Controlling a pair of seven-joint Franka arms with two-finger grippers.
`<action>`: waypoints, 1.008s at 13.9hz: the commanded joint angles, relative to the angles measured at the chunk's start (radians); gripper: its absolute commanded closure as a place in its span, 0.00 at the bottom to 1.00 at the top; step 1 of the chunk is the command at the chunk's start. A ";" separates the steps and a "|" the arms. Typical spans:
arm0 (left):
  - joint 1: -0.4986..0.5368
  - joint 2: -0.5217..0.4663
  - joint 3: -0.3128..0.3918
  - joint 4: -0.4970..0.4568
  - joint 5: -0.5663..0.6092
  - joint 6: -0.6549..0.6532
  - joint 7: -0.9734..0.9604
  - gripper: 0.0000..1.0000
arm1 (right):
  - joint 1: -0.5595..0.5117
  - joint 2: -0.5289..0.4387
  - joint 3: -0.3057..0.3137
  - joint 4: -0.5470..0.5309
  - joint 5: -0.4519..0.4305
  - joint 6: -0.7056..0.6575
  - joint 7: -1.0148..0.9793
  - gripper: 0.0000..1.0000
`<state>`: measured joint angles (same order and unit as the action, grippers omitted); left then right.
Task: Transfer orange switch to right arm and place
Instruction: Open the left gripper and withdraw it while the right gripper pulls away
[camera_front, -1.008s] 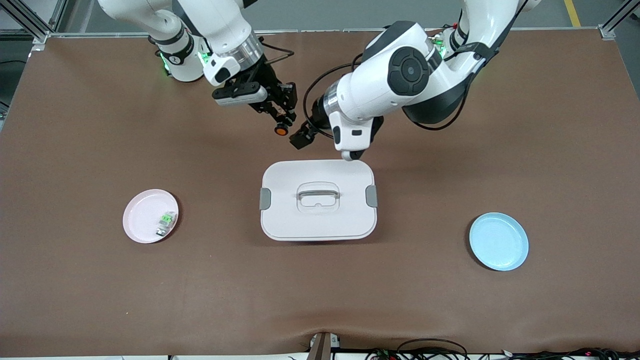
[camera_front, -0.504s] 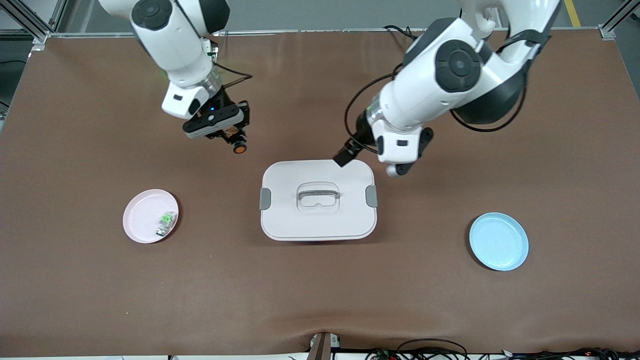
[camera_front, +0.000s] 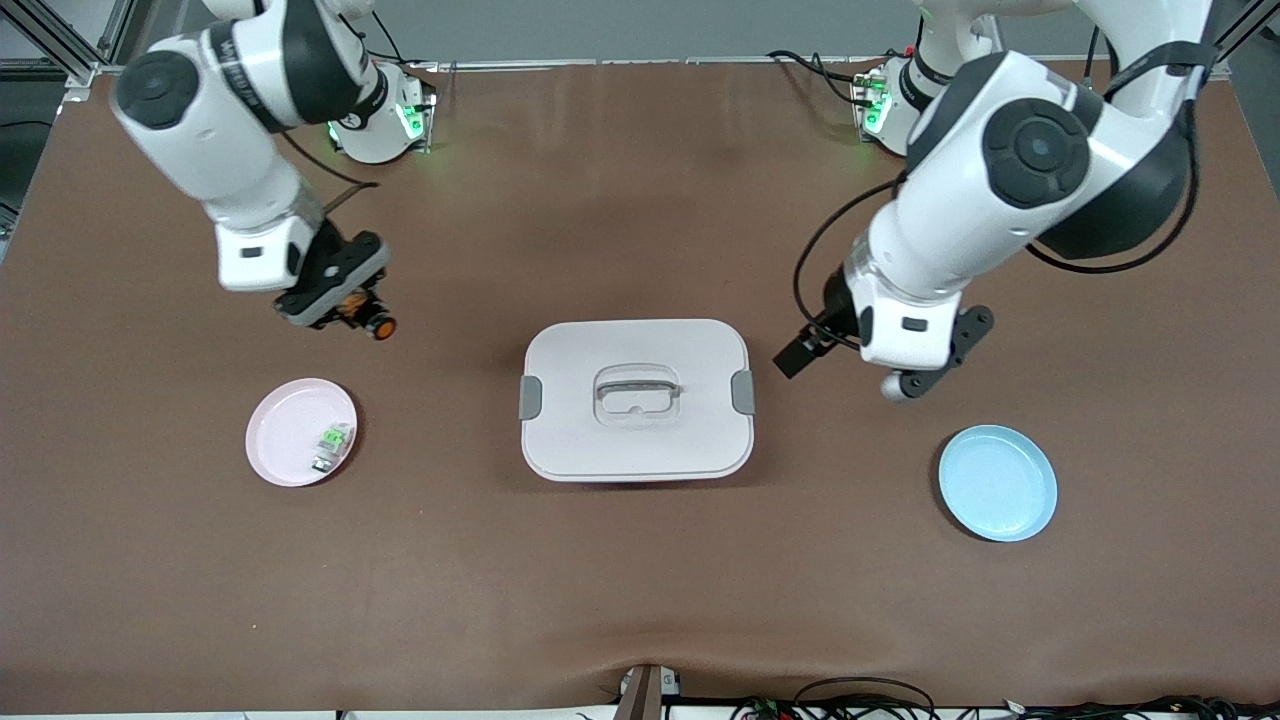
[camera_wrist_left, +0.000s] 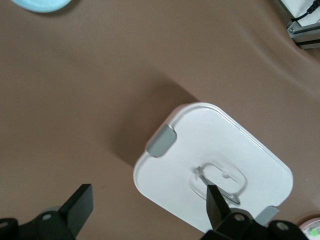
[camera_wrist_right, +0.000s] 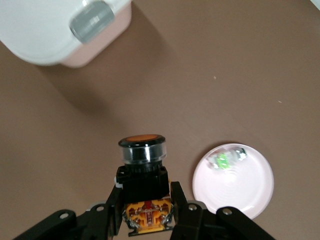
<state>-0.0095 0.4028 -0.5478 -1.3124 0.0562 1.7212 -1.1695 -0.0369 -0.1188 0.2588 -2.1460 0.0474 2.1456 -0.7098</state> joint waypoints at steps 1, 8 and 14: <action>0.074 -0.045 -0.004 -0.014 0.023 -0.046 0.169 0.00 | -0.112 -0.009 0.019 -0.038 -0.015 0.017 -0.218 1.00; 0.287 -0.062 -0.003 -0.011 0.039 -0.072 0.479 0.00 | -0.247 0.004 0.019 -0.192 -0.014 0.213 -0.508 1.00; 0.396 -0.104 -0.004 -0.010 0.129 -0.130 0.824 0.00 | -0.339 0.134 0.019 -0.198 -0.012 0.315 -0.793 1.00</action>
<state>0.3759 0.3327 -0.5439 -1.3103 0.1449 1.6259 -0.4110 -0.3317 -0.0351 0.2590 -2.3428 0.0428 2.4107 -1.4151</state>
